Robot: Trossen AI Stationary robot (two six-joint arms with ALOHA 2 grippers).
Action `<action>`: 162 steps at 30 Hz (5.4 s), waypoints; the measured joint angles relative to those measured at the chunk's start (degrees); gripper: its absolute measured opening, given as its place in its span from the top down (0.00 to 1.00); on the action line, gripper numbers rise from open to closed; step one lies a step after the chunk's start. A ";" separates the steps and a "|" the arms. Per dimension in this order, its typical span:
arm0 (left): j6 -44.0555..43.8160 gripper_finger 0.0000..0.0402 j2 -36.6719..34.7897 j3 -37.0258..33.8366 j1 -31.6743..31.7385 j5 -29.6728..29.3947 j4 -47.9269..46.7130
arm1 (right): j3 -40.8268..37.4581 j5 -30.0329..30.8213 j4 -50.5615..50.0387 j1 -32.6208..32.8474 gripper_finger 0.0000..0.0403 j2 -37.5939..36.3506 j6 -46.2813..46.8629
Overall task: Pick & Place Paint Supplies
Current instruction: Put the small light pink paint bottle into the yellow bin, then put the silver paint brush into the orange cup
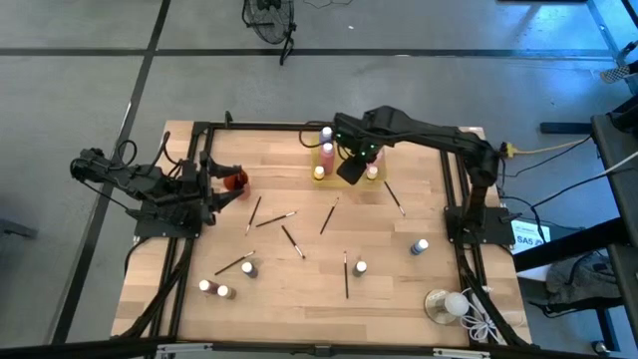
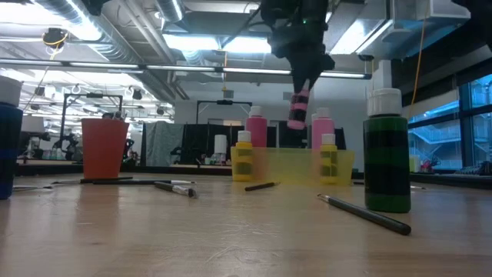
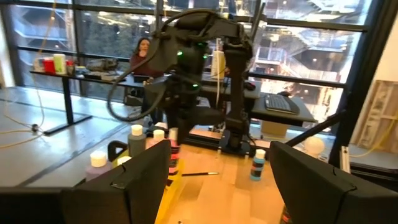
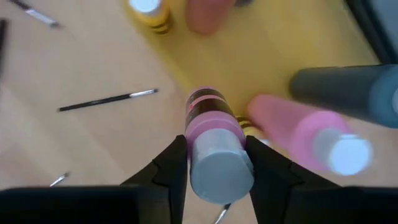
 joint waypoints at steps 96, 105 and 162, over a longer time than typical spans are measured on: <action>-1.47 0.33 0.00 0.00 -0.01 0.65 -3.43 | -11.39 1.95 10.27 -3.08 0.68 9.21 -42.59; -1.47 0.33 0.00 0.00 0.00 0.67 -3.43 | -11.82 2.32 10.01 -3.02 0.44 9.91 -39.23; -1.49 0.33 0.00 0.00 0.00 1.17 -3.41 | 20.98 -24.20 -10.95 7.15 0.32 8.93 -6.69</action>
